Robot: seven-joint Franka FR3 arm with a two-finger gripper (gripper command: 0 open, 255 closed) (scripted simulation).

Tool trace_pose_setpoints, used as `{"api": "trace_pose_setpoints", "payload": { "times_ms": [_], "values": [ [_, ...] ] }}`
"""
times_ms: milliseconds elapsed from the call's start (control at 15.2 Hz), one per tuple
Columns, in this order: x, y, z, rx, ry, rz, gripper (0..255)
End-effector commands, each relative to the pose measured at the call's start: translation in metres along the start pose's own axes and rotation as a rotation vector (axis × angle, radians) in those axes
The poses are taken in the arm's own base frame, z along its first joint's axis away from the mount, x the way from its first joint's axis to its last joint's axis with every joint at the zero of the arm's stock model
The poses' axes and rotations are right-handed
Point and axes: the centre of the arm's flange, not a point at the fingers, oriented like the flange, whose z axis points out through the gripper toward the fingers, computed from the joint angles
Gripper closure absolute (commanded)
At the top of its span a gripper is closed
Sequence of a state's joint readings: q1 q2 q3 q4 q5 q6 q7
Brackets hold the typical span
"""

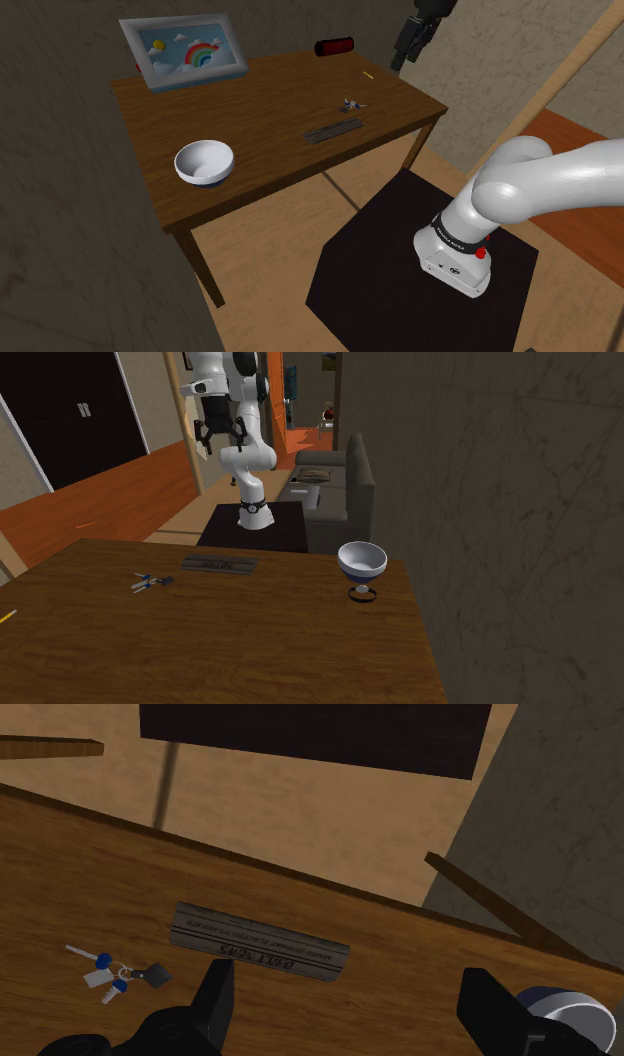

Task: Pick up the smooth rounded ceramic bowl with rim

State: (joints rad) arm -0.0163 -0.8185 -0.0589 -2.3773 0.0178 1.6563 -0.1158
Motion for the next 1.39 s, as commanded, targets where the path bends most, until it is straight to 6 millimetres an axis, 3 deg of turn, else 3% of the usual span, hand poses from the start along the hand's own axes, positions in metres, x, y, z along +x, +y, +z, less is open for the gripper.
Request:
{"api": "trace_pose_setpoints", "payload": {
  "times_ms": [0, 1320],
  "values": [
    [0.000, 0.000, 0.000, 0.000, 0.000, 0.000, 0],
    [0.140, -0.159, 0.149, 0.055, 0.004, -0.009, 0]
  ]
}}
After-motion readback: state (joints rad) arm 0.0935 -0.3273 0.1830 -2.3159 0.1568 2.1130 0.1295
